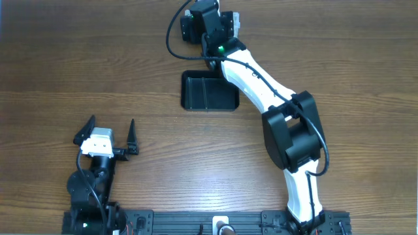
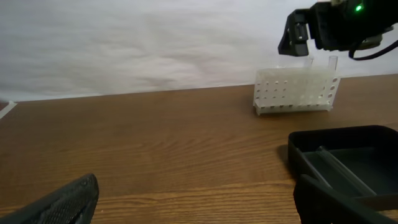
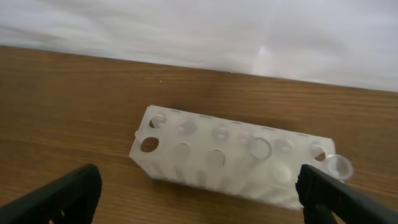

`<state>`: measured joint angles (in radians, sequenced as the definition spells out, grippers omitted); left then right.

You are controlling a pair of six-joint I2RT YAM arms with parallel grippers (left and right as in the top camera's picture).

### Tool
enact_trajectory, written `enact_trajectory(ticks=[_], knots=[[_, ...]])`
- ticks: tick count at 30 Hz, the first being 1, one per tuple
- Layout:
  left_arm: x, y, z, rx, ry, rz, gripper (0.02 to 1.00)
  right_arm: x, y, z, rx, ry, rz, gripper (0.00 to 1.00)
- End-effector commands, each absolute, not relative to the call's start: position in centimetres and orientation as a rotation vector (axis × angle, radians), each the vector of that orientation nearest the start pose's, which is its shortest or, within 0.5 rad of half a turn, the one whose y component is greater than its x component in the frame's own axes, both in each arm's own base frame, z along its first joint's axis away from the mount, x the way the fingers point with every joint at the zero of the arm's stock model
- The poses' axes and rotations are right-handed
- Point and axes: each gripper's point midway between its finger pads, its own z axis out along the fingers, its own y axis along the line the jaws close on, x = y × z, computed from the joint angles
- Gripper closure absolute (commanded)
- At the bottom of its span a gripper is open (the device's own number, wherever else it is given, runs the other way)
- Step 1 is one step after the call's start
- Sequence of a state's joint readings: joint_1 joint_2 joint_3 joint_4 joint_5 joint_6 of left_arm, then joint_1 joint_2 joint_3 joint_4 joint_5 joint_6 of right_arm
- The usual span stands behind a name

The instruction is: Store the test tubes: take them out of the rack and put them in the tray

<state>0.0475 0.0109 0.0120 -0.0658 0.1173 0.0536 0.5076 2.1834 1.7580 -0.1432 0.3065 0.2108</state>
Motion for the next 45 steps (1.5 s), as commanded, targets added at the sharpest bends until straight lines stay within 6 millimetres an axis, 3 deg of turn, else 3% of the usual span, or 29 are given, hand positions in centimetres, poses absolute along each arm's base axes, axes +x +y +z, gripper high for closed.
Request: enact_trajectory(ticks=[1,19,45], knots=[[24.6,-0.9,15.9,0.112,1.632,-0.014,0.018,58.2,24.4,16.3,-0.061,2.07,0.087,0.007],[24.6,-0.9,15.9,0.112,1.632,-0.014,0.018,60.2,23.7,13.7,-0.011,2.046,0.113,0.009],[24.6,-0.9,15.9,0.112,1.632,-0.014,0.018,61.4,23.4,12.8,0.006,2.022,0.163,0.099]])
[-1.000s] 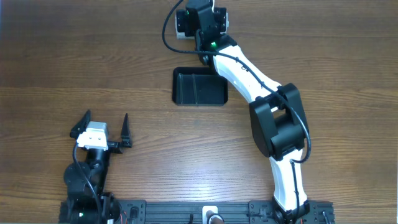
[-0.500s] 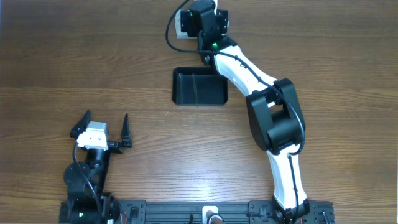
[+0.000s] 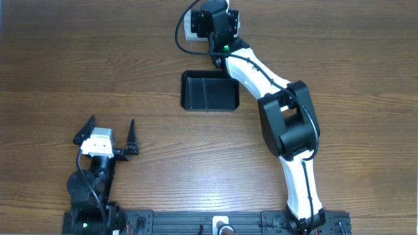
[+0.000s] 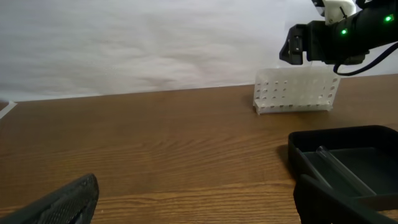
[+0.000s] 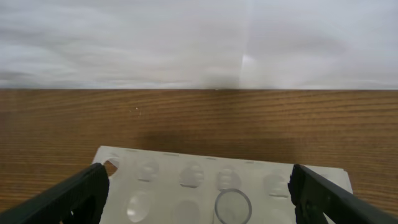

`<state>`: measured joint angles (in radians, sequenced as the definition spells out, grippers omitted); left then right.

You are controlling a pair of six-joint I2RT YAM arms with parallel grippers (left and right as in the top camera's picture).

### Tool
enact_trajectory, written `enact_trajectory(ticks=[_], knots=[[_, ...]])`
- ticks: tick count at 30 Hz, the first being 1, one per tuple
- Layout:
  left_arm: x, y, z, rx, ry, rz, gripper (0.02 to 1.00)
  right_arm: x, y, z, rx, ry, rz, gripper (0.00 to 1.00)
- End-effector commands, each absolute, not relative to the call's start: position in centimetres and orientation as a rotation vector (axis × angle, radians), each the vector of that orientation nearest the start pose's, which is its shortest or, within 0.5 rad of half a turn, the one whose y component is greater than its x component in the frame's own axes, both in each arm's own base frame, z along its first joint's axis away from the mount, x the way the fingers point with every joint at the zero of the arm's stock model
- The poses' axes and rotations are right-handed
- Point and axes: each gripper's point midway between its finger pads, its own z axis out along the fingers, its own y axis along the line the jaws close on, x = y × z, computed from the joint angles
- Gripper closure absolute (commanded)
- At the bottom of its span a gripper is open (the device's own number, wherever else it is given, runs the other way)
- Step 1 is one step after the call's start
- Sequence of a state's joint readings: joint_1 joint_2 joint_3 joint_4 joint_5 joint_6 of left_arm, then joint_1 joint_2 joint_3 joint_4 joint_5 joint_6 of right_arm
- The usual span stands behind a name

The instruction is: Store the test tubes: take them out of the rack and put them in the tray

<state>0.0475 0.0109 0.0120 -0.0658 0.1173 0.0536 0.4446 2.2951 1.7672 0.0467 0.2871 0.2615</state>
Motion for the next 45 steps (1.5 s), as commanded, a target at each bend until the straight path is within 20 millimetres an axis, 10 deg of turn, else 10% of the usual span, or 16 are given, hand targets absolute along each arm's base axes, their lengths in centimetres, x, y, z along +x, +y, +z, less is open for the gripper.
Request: enact_trajectory(ticks=[1,45], knots=[[24.6,-0.9,15.9,0.112,1.632,-0.014,0.018,61.4,23.4,12.6,0.006,2.022,0.162,0.106],[24.6,-0.9,15.9,0.112,1.632,-0.014,0.018,61.4,21.9,11.7,0.029,2.045,0.077,0.669]])
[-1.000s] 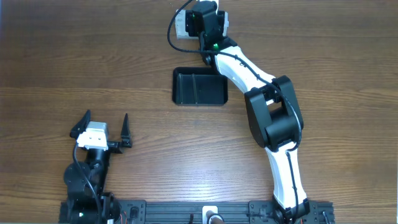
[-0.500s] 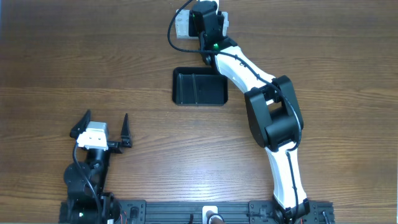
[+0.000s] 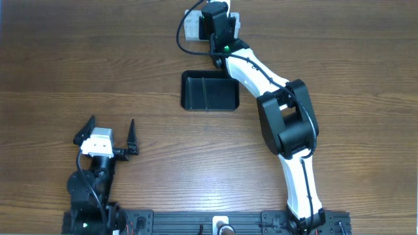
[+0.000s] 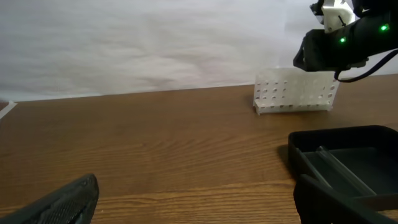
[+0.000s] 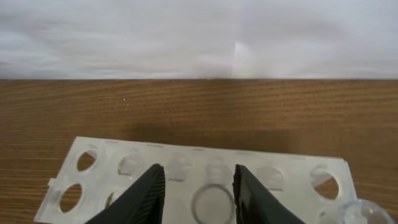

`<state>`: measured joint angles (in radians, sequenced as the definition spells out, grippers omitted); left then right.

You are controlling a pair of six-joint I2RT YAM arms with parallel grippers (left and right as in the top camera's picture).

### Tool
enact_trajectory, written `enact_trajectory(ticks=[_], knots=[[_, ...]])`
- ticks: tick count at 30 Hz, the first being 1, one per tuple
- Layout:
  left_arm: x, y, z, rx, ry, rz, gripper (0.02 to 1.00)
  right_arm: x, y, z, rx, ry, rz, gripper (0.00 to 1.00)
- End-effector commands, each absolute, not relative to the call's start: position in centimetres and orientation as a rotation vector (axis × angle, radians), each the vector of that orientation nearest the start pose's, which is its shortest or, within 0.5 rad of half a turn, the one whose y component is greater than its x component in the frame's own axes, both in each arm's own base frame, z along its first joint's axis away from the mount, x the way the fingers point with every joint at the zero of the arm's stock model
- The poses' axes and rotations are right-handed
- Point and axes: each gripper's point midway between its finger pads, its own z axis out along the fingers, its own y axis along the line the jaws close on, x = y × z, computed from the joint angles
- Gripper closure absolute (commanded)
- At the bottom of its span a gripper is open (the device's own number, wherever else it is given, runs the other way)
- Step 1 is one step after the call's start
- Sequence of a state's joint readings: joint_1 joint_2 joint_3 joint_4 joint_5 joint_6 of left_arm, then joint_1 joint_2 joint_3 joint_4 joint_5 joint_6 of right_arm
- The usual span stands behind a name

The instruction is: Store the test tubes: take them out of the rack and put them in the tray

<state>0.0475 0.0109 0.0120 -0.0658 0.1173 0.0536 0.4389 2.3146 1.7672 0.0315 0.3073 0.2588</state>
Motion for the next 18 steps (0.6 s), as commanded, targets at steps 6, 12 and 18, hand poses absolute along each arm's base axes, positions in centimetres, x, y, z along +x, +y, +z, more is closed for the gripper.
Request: enact_trajectory(ticks=[6,12,18], knots=[[24.57,-0.94,15.91,0.112,1.632,-0.014,0.018,61.44,21.88,11.67,0.029,2.045,0.077,0.695],[24.57,-0.94,15.91,0.112,1.632,-0.014,0.018,61.44,21.88,11.67,0.029,2.045,0.077,0.735],[24.57,-0.94,15.91,0.112,1.632,-0.014,0.018,61.44,21.9,11.68,0.025,2.044,0.075,0.774]])
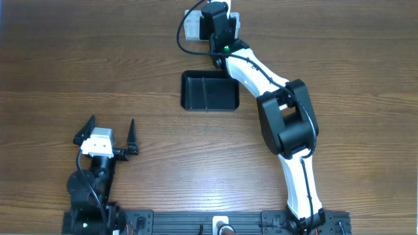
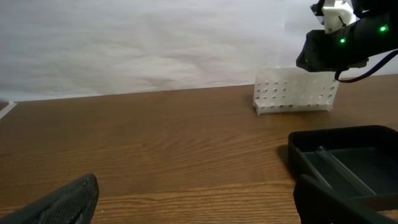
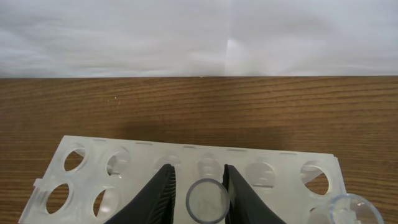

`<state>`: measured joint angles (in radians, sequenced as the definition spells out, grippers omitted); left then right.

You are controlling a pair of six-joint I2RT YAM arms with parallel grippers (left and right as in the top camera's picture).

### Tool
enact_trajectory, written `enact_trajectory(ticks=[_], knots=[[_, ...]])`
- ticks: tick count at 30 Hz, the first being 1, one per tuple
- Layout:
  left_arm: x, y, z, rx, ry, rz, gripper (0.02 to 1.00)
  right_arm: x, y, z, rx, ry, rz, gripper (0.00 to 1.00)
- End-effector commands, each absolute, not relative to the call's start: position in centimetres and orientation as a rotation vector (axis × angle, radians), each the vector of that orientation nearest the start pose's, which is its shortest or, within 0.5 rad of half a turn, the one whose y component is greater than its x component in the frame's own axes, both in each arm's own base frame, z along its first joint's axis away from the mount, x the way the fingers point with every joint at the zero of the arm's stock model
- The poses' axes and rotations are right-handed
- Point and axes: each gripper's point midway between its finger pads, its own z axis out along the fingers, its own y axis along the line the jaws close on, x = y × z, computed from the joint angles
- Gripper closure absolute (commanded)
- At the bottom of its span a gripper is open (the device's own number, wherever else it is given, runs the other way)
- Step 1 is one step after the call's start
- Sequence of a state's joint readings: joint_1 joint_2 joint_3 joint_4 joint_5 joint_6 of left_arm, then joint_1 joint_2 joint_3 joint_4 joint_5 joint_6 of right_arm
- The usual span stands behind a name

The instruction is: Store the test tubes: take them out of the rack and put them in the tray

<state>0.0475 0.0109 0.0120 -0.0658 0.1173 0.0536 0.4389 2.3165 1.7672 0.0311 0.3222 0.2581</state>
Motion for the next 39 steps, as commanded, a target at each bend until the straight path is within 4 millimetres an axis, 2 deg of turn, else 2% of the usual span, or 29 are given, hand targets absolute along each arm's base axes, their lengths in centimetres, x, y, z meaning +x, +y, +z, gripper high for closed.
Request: enact_trajectory(ticks=[1,18,22,26,33,39], knots=[[24.6,-0.9,15.9,0.112,1.632,-0.014,0.018,61.4,21.9,11.7,0.025,2.044,0.074,0.776],[24.6,-0.9,15.9,0.112,1.632,-0.014,0.018,61.4,21.8,12.0,0.021,2.04,0.068,0.858],[24.6,-0.9,15.9,0.112,1.632,-0.015,0.018,61.4,21.8,12.1,0.021,2.038,0.069,0.939],[24.6,-0.9,15.9,0.112,1.632,-0.014,0.018,61.4,21.8,12.6,0.023,2.032,0.071,0.978],[24.6,-0.9,15.9,0.112,1.632,-0.015,0.018,61.1,21.9,14.4,0.004,2.015,0.068,0.952],[24.6,-0.9,15.9,0.112,1.632,-0.014,0.018,61.0,22.0,14.6,-0.002,2.017,0.067,0.925]])
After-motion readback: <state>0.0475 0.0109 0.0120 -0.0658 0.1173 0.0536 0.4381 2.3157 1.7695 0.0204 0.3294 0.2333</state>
